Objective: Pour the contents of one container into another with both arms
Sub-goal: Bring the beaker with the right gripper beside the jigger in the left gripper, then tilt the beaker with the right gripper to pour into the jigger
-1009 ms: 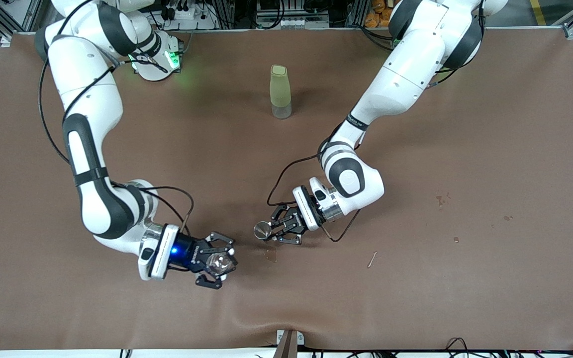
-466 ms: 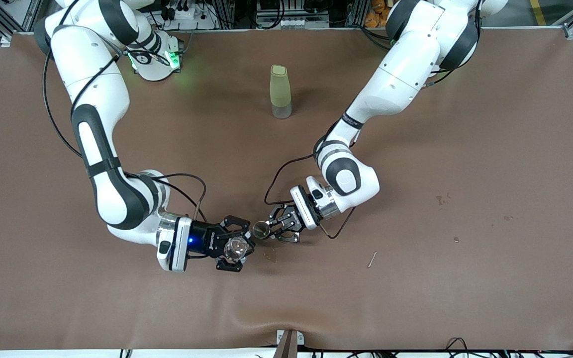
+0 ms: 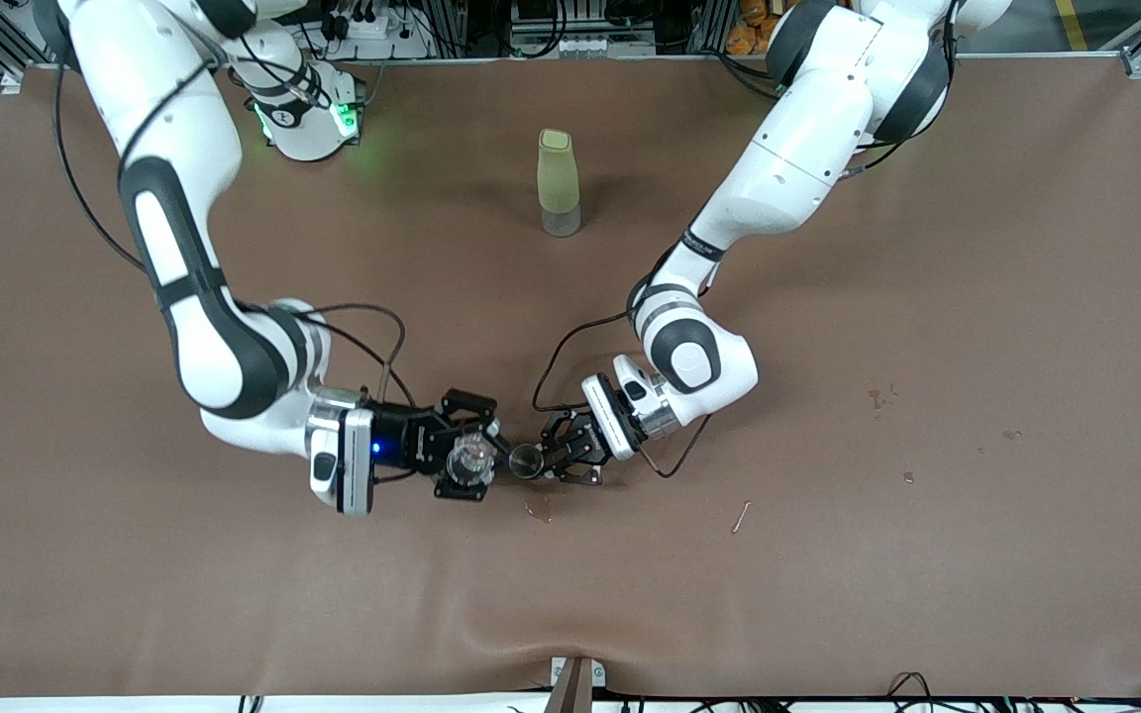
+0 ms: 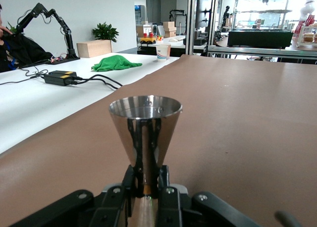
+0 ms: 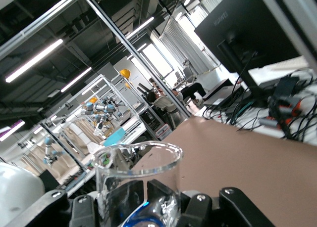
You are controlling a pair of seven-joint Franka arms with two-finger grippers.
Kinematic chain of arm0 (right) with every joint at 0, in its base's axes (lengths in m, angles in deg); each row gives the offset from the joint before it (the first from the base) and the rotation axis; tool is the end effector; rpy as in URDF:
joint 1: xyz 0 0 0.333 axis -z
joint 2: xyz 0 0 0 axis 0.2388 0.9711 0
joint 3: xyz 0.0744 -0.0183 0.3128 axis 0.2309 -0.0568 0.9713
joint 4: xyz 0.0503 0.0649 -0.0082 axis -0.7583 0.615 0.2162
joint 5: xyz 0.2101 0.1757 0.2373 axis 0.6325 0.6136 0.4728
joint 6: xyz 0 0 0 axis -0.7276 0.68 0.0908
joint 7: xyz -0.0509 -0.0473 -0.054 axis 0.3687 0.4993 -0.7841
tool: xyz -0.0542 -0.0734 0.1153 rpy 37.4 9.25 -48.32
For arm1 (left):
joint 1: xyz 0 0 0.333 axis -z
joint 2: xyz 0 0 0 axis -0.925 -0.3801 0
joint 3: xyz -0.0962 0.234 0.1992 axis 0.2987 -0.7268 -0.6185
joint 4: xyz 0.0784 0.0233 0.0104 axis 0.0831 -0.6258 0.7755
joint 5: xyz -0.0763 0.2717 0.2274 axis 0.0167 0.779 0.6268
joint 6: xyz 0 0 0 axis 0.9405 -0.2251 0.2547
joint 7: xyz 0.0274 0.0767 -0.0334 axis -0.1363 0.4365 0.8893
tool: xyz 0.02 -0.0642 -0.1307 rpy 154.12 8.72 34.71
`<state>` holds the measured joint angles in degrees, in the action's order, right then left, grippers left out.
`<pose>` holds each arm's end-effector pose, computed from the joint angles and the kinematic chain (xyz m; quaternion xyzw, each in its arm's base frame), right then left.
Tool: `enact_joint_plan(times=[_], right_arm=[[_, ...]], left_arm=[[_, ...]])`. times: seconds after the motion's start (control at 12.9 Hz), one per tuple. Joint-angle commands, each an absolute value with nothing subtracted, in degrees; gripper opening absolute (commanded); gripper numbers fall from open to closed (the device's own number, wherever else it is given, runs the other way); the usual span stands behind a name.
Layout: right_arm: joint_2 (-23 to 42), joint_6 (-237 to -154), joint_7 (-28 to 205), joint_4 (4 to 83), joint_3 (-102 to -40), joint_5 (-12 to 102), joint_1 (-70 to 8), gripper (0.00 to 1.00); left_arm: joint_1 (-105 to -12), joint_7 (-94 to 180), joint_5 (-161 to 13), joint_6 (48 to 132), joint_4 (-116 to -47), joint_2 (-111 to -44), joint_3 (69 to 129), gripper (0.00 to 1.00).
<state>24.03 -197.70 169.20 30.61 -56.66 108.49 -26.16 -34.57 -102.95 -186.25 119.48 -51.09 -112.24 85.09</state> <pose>0.6625 0.3239 0.3550 -0.6767 -0.2488 -0.3365 0.6058 0.6244 -0.4657 0.1524 0.6672 -0.4403 0.5027 0.3290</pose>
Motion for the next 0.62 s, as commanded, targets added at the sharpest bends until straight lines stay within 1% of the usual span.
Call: enact_joint_plan(times=[0.0,0.08,0.39,0.54], right_arm=[[18.9,-197.2,162.0,37.3,-56.7,109.6,-26.6,0.00],[19.0,-194.7,159.9,37.7,-56.7,109.5,-26.7,0.00],[19.0,-192.7,154.3,38.5,-56.7,109.4,-27.1,0.00],[19.0,-189.8,149.4,38.6,-56.7,109.4,-27.1,0.00]], left_arm=[[-33.8,-104.5,-189.0,120.1,-49.2,-112.8,84.3,0.00],[-33.7,-104.7,-190.4,120.1,-49.2,-112.7,84.3,0.00],[-33.1,-110.0,-196.8,120.0,-49.2,-112.3,84.4,0.00],[-33.2,-111.5,-197.2,119.9,-49.2,-112.1,84.4,0.00]])
